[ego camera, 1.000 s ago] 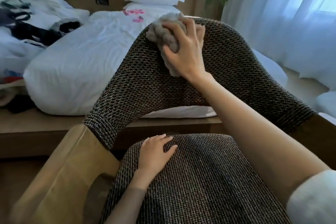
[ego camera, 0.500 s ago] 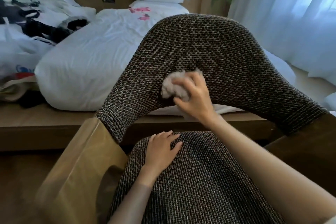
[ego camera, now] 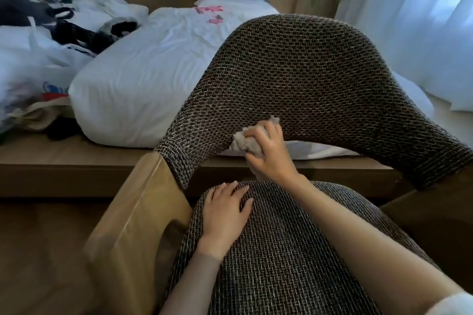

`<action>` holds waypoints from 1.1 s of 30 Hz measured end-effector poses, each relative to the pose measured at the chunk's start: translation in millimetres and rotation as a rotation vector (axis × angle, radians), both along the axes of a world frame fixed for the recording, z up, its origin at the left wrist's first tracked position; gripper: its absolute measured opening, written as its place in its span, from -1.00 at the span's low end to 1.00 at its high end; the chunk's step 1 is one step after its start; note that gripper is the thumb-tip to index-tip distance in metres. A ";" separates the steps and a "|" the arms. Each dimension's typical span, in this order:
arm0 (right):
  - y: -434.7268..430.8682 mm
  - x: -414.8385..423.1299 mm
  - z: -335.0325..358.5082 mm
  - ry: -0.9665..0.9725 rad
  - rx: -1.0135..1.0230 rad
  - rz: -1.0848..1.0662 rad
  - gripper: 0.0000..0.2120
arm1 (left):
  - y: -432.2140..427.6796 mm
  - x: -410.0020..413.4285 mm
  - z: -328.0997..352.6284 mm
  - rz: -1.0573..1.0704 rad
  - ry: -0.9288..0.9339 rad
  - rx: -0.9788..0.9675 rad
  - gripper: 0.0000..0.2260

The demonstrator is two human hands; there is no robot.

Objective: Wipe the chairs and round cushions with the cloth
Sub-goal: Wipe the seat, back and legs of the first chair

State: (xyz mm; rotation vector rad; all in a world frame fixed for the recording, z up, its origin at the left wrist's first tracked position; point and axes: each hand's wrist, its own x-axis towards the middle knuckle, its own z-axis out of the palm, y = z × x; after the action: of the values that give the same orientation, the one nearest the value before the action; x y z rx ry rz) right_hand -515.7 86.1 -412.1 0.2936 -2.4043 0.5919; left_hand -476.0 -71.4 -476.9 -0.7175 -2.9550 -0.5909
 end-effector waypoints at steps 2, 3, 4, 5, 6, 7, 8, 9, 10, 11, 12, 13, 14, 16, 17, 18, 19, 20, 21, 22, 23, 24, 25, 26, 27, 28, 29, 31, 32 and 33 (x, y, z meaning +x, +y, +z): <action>0.0 6.9 19.5 0.021 0.012 0.052 -0.65 | -4.2 3.6 0.7 0.018 0.002 -0.011 -0.58; -4.5 6.3 36.6 0.082 0.005 0.077 -0.64 | -6.0 4.9 1.0 0.024 0.002 -0.015 -0.57; -11.2 2.7 55.7 0.165 -0.008 0.092 -0.63 | -7.1 5.5 1.3 0.029 -0.005 -0.012 -0.57; -19.0 -3.4 74.0 0.245 -0.028 0.097 -0.62 | -7.9 5.6 1.5 0.031 -0.017 -0.001 -0.57; -27.9 -10.1 89.5 0.296 -0.056 0.097 -0.61 | -8.4 5.4 1.8 0.030 -0.027 0.009 -0.57; -37.2 -17.5 98.8 0.313 -0.083 0.091 -0.60 | -9.3 5.6 1.8 0.030 -0.031 0.014 -0.58; -46.7 -23.5 101.1 0.305 -0.102 0.077 -0.60 | -10.7 6.4 1.7 0.032 -0.033 0.015 -0.58; -54.4 -28.0 96.5 0.292 -0.116 0.062 -0.60 | -12.0 7.3 1.6 0.036 -0.034 0.016 -0.58; -58.8 -30.3 86.5 0.276 -0.137 0.051 -0.60 | -13.8 8.2 1.5 0.041 -0.034 0.018 -0.58; -59.8 -29.0 72.9 0.257 -0.167 0.049 -0.61 | -15.4 8.8 1.7 0.045 -0.032 0.020 -0.58; -58.2 -24.8 57.2 0.224 -0.185 0.054 -0.64 | -17.4 9.6 1.6 0.049 -0.030 0.018 -0.59; -52.6 -18.7 41.1 0.176 -0.172 0.057 -0.66 | -18.2 10.1 1.6 0.049 -0.026 0.015 -0.59; -45.3 -11.4 26.3 0.108 -0.127 0.063 -0.68 | -18.3 10.3 1.8 0.047 -0.021 0.014 -0.59; -29.2 3.8 6.6 -0.045 -0.003 0.092 -0.69 | -19.6 12.0 2.5 0.050 -0.015 0.021 -0.59; -22.2 10.1 5.8 -0.095 0.048 0.106 -0.68 | -20.0 12.2 2.9 0.049 -0.016 0.025 -0.59; -17.8 15.5 10.5 -0.107 0.066 0.115 -0.67 | -20.5 12.9 3.0 0.045 -0.020 0.024 -0.59; -17.5 19.3 20.4 -0.079 0.039 0.120 -0.66 | -21.0 13.7 3.2 0.041 -0.027 0.020 -0.58; -21.1 21.2 35.2 -0.016 -0.020 0.126 -0.66 | -21.4 14.1 3.5 0.036 -0.035 0.018 -0.58; -27.6 20.6 51.6 0.068 -0.072 0.142 -0.65 | -21.3 14.1 3.8 0.032 -0.048 0.022 -0.58; -36.8 17.7 67.0 0.144 -0.101 0.172 -0.64 | -21.2 13.6 4.1 0.029 -0.059 0.030 -0.59; -48.2 13.8 79.5 0.185 -0.113 0.207 -0.63 | -21.1 13.0 4.5 0.028 -0.062 0.034 -0.59; -61.2 9.7 86.8 0.191 -0.112 0.234 -0.63 | -21.0 13.0 4.4 0.030 -0.056 0.033 -0.59; -74.1 5.5 87.0 0.181 -0.103 0.242 -0.64 | -21.0 13.4 4.4 0.036 -0.050 0.032 -0.59; -85.5 2.6 81.9 0.177 -0.105 0.233 -0.65 | -20.9 13.8 4.4 0.039 -0.048 0.029 -0.59; -93.4 1.4 73.1 0.180 -0.135 0.217 -0.66 | -20.8 13.8 4.0 0.040 -0.043 0.025 -0.59; -97.8 3.2 63.0 0.182 -0.186 0.208 -0.68 | -20.6 14.0 3.7 0.039 -0.034 0.021 -0.59; -98.5 6.6 53.1 0.169 -0.243 0.213 -0.71 | -20.4 13.8 3.2 0.038 -0.030 0.018 -0.60; -89.2 15.3 34.8 0.090 -0.269 0.240 -0.77 | -19.5 14.0 3.3 0.040 -0.038 0.013 -0.60; -80.5 19.1 27.1 0.027 -0.229 0.244 -0.78 | -19.1 14.9 3.1 0.045 -0.029 0.006 -0.60; -71.3 22.4 21.2 -0.035 -0.180 0.247 -0.78 | -19.0 15.8 3.0 0.053 -0.005 -0.004 -0.60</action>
State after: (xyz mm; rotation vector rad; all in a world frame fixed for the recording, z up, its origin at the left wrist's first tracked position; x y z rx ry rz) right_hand -493.3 14.7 -390.9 0.5094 -2.3448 0.9255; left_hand -460.2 -90.4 -473.9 -0.6361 -2.9704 -0.5846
